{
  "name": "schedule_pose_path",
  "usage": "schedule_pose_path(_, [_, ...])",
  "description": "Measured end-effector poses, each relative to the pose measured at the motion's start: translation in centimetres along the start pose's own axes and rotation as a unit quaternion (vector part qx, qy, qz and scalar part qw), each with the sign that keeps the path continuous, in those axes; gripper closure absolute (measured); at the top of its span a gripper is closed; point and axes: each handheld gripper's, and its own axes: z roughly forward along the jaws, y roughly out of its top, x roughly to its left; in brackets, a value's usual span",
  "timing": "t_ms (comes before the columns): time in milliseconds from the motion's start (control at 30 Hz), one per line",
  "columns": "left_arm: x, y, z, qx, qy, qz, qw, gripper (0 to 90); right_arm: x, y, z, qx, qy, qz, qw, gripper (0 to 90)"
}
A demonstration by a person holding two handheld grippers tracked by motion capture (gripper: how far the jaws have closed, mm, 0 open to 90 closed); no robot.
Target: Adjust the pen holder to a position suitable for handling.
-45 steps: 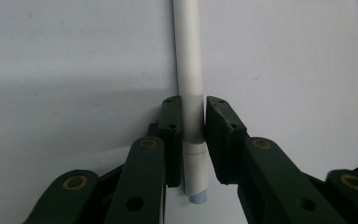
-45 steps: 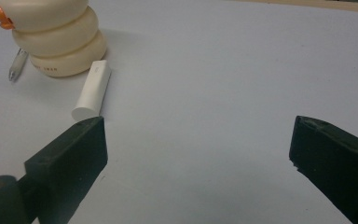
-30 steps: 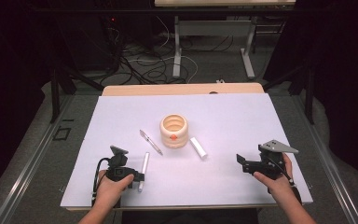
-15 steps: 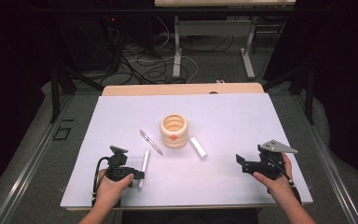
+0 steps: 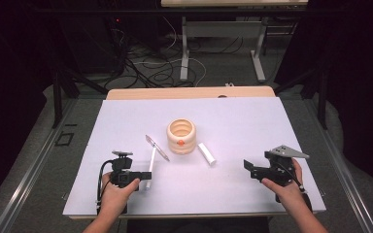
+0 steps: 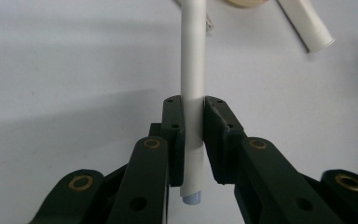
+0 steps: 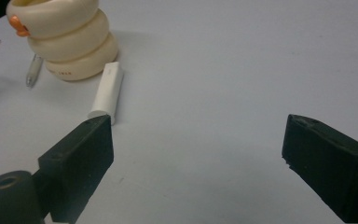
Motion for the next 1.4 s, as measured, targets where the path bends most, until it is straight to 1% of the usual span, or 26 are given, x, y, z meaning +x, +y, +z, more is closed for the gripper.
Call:
schedule_pose_path(33, [0.0, 0.1, -0.1, -0.003, 0.001, 0.010, 0.9999, 79.1, 0.2, 0.0, 0.0, 0.000, 0.004, 0.005, 1.0000, 9.0])
schedule_pose_path(67, [-0.2, 0.2, -0.1, -0.012, -0.001, 0.010, 0.9999, 79.0, 0.4, 0.1, 0.0, -0.002, 0.012, 0.008, 0.9999, 9.1])
schedule_pose_path(100, [-0.3, 0.3, -0.3, -0.015, 0.001, 0.018, 0.9997, 79.1, 0.6, 0.2, 0.1, -0.004, 0.017, 0.008, 0.9998, 9.0])
schedule_pose_path(133, [-0.5, 0.4, -0.3, -0.023, -0.003, 0.019, 0.9995, 79.1, 0.9, 0.3, 0.1, -0.004, 0.022, 0.006, 0.9997, 9.2])
schedule_pose_path(200, [-0.8, 0.5, -0.5, -0.035, -0.005, 0.024, 0.9991, 79.0, 1.4, 0.5, 0.2, -0.004, 0.018, -0.009, 0.9998, 10.9])
schedule_pose_path(233, [-1.1, 0.6, -0.5, -0.043, -0.008, 0.022, 0.9988, 79.1, 1.7, 0.7, 0.3, -0.002, 0.015, -0.015, 0.9998, 15.4])
schedule_pose_path(267, [-1.2, 0.6, -0.6, -0.044, -0.011, 0.027, 0.9986, 79.1, 1.9, 0.9, 0.3, 0.004, 0.018, -0.015, 0.9997, 16.1])
schedule_pose_path(300, [-1.4, 0.7, -0.7, -0.051, -0.010, 0.030, 0.9982, 79.1, 2.2, 1.1, 0.4, 0.008, 0.028, -0.012, 0.9995, 16.1])
schedule_pose_path(333, [-1.6, 0.8, -0.7, -0.056, -0.014, 0.032, 0.9978, 79.0, 2.5, 1.2, 0.5, 0.012, 0.030, -0.013, 0.9994, 16.7])
schedule_pose_path(367, [-1.7, 0.9, -0.7, -0.060, -0.017, 0.034, 0.9975, 79.0, 2.7, 1.4, 0.6, 0.013, 0.039, -0.018, 0.9990, 18.0])
schedule_pose_path(467, [-2.1, 1.2, -0.8, -0.067, -0.022, 0.047, 0.9964, 79.0, 3.6, 1.8, 0.8, 0.023, 0.060, -0.016, 0.9978, 24.5])
schedule_pose_path(533, [-2.5, 1.4, -0.9, -0.071, -0.025, 0.049, 0.9959, 79.1, 3.9, 2.2, 0.9, 0.028, 0.071, -0.005, 0.9971, 27.6])
schedule_pose_path(633, [-2.9, 1.8, -0.8, -0.082, -0.031, 0.053, 0.9947, 79.1, 4.4, 3.0, 1.1, 0.022, 0.086, 0.010, 0.9960, 28.3])
schedule_pose_path(667, [-3.0, 2.0, -0.8, -0.082, -0.035, 0.060, 0.9942, 79.1, 4.5, 3.2, 1.3, 0.018, 0.086, 0.006, 0.9961, 29.4])
schedule_pose_path(733, [-3.4, 2.3, -0.7, -0.093, -0.041, 0.059, 0.9931, 79.0, 4.8, 3.8, 1.7, 0.018, 0.088, 0.007, 0.9959, 31.0])
schedule_pose_path(800, [-3.7, 2.7, -0.8, -0.091, -0.047, 0.070, 0.9923, 79.0, 5.1, 4.2, 2.1, 0.014, 0.086, 0.001, 0.9962, 30.7])
schedule_pose_path(833, [-3.9, 2.9, -0.7, -0.096, -0.050, 0.071, 0.9916, 79.1, 5.3, 4.5, 2.2, 0.010, 0.088, 0.001, 0.9960, 30.6])
schedule_pose_path(867, [-4.2, 3.0, -0.6, -0.104, -0.048, 0.068, 0.9911, 79.1, 5.4, 4.7, 2.3, 0.006, 0.091, 0.008, 0.9958, 30.6])
schedule_pose_path(900, [-4.3, 3.2, -0.6, -0.103, -0.052, 0.075, 0.9904, 79.0, 5.5, 4.9, 2.5, -0.001, 0.097, 0.014, 0.9952, 30.6])
schedule_pose_path(933, [-4.5, 3.3, -0.5, -0.106, -0.057, 0.077, 0.9897, 79.0, 5.7, 5.1, 2.6, 0.000, 0.099, 0.027, 0.9947, 30.5])
schedule_pose_path(1067, [-5.3, 3.6, 0.0, -0.117, -0.064, 0.080, 0.9878, 79.0, 6.5, 5.8, 3.2, 0.003, 0.115, 0.029, 0.9929, 30.5])
schedule_pose_path(1133, [-5.6, 3.6, 0.3, -0.121, -0.069, 0.079, 0.9870, 79.0, 7.0, 6.1, 3.5, 0.004, 0.118, 0.024, 0.9927, 30.7])
schedule_pose_path(1233, [-5.9, 3.6, 0.7, -0.123, -0.080, 0.083, 0.9858, 79.0, 7.7, 6.7, 3.8, 0.013, 0.129, 0.029, 0.9912, 30.8])
schedule_pose_path(1333, [-6.4, 3.5, 1.1, -0.130, -0.084, 0.084, 0.9844, 79.0, 8.3, 7.3, 4.2, 0.013, 0.141, 0.034, 0.9893, 31.5])
schedule_pose_path(1367, [-6.4, 3.4, 1.2, -0.133, -0.082, 0.089, 0.9838, 79.0, 8.5, 7.4, 4.3, 0.015, 0.144, 0.035, 0.9888, 32.3])
schedule_pose_path(1400, [-6.6, 3.3, 1.2, -0.131, -0.083, 0.088, 0.9839, 79.0, 8.6, 7.5, 4.5, 0.013, 0.149, 0.037, 0.9880, 32.4])
